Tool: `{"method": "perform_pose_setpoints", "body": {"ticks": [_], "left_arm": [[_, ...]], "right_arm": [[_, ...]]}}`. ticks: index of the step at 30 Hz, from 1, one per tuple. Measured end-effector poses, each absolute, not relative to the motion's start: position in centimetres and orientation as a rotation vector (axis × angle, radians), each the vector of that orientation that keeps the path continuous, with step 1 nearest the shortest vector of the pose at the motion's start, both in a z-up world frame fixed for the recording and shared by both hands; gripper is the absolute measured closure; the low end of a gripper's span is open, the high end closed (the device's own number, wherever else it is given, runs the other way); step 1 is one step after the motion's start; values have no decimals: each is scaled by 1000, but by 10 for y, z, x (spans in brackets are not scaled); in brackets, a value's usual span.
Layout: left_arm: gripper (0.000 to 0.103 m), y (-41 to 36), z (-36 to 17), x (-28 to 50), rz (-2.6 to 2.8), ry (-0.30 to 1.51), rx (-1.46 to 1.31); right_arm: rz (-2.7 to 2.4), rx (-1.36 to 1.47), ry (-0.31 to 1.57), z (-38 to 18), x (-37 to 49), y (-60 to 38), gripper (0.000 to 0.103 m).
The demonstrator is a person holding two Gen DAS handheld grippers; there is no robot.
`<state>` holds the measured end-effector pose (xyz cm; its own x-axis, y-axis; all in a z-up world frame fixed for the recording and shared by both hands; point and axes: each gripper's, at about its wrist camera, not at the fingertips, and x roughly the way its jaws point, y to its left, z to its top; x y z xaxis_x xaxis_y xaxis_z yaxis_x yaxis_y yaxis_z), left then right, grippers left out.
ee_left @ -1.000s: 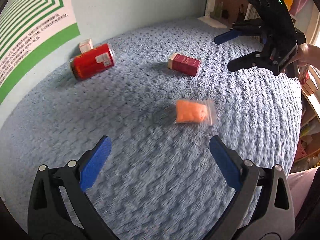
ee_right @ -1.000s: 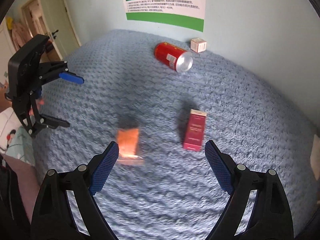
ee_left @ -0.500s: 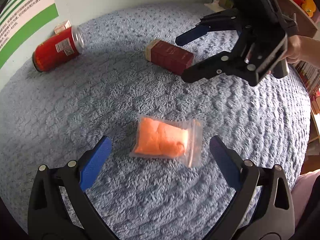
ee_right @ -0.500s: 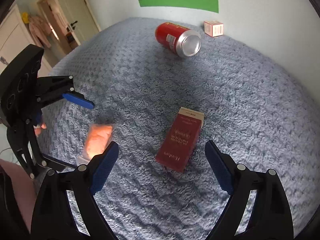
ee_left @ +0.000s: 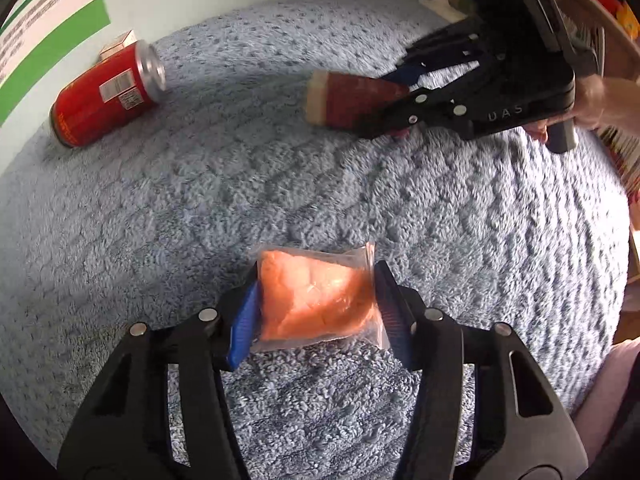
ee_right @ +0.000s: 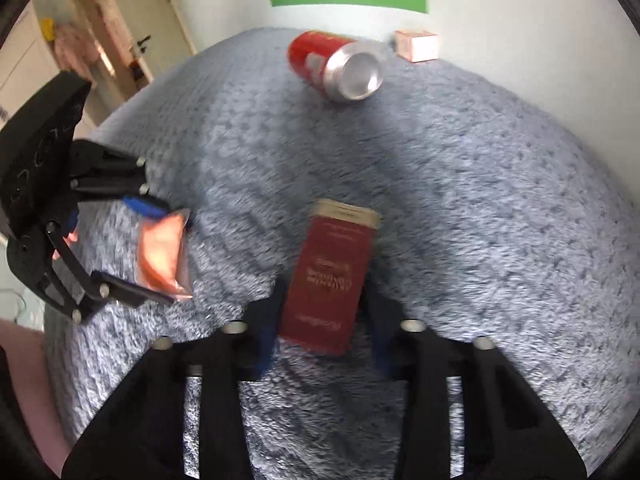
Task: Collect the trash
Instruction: 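Grasp the orange bag with the left tool while the right tool grasps the red box, then carry the orange bag and red box in both tools over the teal bin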
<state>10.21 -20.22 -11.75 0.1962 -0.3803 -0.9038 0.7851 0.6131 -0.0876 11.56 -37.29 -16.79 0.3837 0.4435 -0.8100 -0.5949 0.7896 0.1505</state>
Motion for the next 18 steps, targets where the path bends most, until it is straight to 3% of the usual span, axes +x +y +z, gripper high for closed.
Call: {"method": "perform_pose_setpoints", "body": {"ticks": [18], "left_arm": [[52,-136,-68,92,-709,1028,358]], "right_arm": [[750,-242,940,-127,87,-345,73]]}}
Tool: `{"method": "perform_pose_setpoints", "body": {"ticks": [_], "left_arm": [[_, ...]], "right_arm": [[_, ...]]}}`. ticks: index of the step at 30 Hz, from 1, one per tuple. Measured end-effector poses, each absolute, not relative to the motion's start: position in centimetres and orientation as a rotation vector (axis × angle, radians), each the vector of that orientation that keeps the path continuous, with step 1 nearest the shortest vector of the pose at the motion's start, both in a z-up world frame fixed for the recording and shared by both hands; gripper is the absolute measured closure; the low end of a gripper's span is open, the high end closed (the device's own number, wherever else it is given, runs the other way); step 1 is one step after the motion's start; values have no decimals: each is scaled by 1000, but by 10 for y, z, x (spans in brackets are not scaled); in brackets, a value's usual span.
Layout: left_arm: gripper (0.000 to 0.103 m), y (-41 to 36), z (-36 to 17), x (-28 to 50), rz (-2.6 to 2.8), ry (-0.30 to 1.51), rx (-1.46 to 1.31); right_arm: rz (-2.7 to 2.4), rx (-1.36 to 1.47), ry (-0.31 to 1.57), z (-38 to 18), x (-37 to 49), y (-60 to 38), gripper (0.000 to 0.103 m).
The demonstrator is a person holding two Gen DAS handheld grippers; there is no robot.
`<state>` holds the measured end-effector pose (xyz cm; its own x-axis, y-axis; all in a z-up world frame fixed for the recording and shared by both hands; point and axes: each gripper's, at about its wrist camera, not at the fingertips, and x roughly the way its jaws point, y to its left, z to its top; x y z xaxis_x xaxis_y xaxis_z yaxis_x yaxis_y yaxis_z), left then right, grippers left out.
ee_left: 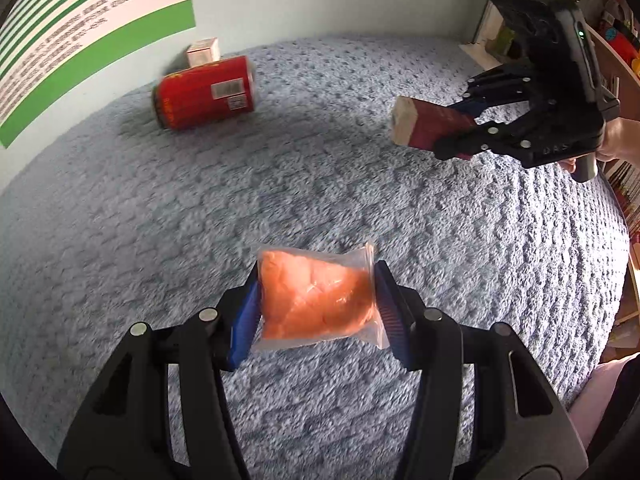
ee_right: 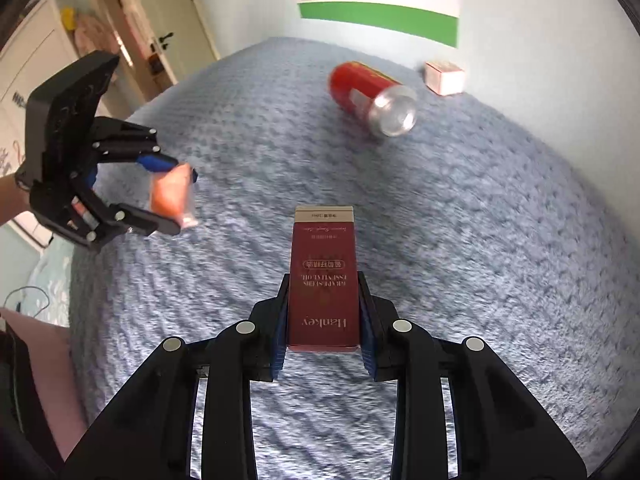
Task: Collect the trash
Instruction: 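Carry the orange bag and red box in both tools over the teal bin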
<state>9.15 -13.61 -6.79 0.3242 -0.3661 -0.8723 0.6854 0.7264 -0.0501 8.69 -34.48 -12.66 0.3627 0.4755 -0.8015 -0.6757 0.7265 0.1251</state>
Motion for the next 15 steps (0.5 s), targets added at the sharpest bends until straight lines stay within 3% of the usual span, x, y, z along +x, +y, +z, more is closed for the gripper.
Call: {"method": "perform_pose_setpoints", "body": {"ticks": [15], "left_arm": [[52,-74,-45,56,-567,977,317]], "right_arm": [[859,-351,909,-105,61,-278,73]]}}
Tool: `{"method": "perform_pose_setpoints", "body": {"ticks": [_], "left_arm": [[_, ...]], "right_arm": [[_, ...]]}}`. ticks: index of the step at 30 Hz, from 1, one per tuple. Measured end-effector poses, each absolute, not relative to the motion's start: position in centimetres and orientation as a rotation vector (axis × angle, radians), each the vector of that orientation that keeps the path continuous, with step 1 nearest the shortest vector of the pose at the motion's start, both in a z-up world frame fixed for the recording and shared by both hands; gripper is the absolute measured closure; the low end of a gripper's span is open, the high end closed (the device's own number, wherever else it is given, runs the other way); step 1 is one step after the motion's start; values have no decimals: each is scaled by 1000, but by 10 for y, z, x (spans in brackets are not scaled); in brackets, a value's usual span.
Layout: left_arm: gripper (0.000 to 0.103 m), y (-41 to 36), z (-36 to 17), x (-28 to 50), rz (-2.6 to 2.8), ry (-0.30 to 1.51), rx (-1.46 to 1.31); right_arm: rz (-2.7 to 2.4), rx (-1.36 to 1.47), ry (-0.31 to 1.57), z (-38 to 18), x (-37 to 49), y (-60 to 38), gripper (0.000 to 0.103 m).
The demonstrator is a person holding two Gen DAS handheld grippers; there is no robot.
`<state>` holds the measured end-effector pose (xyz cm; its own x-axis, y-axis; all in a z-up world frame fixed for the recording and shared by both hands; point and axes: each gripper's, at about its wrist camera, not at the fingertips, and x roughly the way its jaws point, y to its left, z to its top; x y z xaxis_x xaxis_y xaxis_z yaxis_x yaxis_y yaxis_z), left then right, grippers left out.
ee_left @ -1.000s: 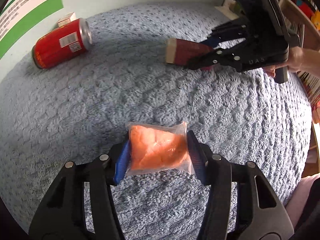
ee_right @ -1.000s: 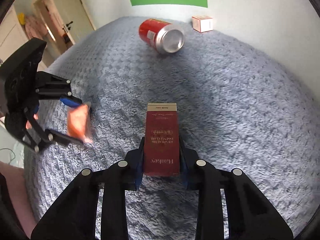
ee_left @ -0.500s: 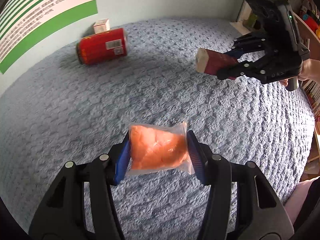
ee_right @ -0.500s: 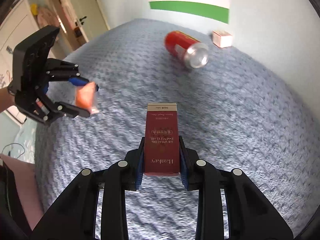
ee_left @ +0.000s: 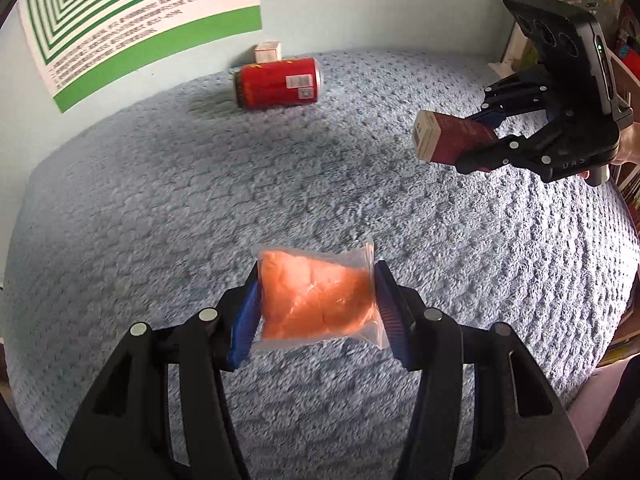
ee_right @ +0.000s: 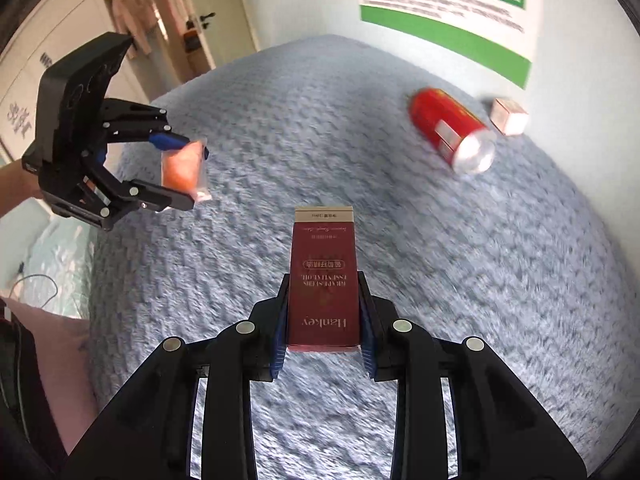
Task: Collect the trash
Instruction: 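Carry the orange bag and red box in both tools over the teal bin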
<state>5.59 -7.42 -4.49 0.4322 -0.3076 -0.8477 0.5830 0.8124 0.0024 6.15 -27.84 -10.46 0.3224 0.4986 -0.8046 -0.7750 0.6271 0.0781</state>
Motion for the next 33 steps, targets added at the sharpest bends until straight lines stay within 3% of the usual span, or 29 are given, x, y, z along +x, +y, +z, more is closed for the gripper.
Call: {"method": "perform_pose_setpoints", "body": {"ticks": [18,33], "left_arm": [[52,106,-17,-1,-317,932,227],[52,269,-36,-101,14,986,1]], "right_arm": [[1069,-478,814,-70,35,-90,73],[1424,-663,789,-82,-19,109,73]]}}
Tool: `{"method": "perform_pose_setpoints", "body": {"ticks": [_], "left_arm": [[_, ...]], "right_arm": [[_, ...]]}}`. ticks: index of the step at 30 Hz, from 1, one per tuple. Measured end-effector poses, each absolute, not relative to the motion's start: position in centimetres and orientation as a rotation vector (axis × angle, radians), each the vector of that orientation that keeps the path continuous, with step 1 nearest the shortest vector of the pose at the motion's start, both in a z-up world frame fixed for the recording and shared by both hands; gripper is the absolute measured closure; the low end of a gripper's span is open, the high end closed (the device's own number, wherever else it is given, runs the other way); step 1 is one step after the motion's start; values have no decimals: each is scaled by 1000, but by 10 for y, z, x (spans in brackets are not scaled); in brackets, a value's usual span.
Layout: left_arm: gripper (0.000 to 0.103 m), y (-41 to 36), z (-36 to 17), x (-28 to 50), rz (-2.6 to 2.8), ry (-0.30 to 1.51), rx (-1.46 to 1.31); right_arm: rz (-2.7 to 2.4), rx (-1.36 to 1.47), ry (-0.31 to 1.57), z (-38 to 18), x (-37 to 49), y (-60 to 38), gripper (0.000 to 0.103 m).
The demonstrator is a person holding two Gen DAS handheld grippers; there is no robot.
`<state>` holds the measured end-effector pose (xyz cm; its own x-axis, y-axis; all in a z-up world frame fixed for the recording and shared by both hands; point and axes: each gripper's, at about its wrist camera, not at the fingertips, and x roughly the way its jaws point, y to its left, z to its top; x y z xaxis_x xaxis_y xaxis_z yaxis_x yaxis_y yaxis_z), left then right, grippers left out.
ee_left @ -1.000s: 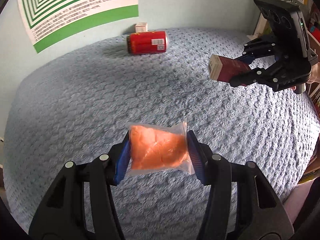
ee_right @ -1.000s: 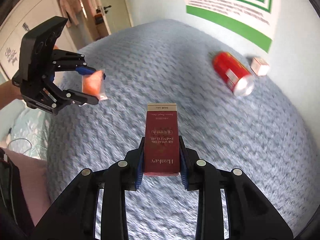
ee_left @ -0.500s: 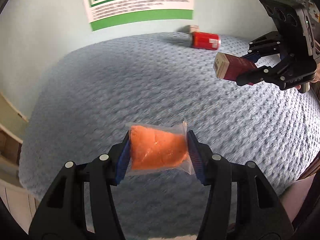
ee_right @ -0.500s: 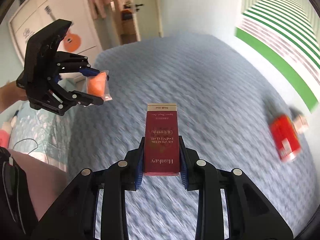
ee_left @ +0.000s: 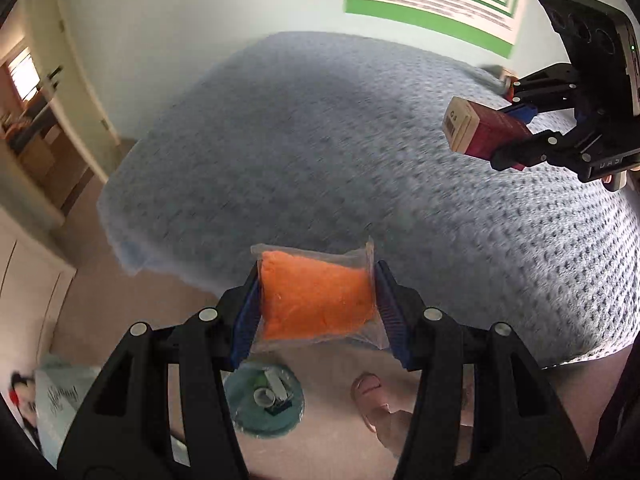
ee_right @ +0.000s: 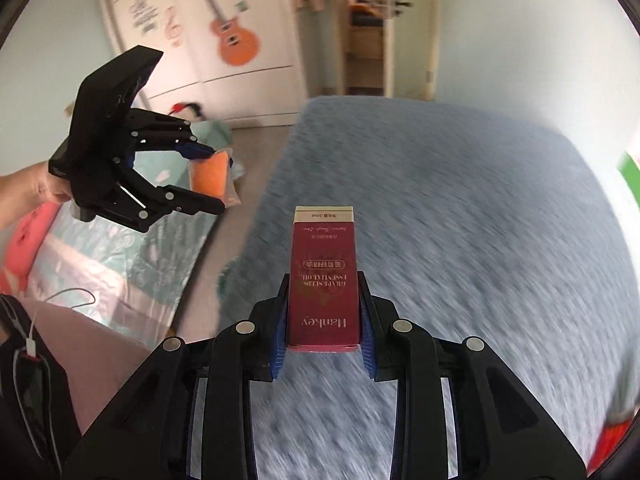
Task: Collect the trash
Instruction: 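Carry the orange bag and red box in both tools over the teal bin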
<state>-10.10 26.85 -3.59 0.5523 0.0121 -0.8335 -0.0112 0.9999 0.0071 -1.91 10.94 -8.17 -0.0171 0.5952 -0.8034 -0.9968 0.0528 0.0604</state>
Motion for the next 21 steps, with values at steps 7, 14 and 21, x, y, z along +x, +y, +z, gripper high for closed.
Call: {"method": "perform_pose_setpoints", "body": {"ticks": [7,14,21], "left_arm": [[52,329,-61,-159,163,1026,-131],[52,374,-99,-206,267,1072,-279],[52,414,-131,-229,339,1100,-375]], "right_arm": [[1601,-782,816,-103,-67,203,73],[1728,-874,888,-138,-112,276,73],[1816,-1002,953,-175,-147,330,73]]}}
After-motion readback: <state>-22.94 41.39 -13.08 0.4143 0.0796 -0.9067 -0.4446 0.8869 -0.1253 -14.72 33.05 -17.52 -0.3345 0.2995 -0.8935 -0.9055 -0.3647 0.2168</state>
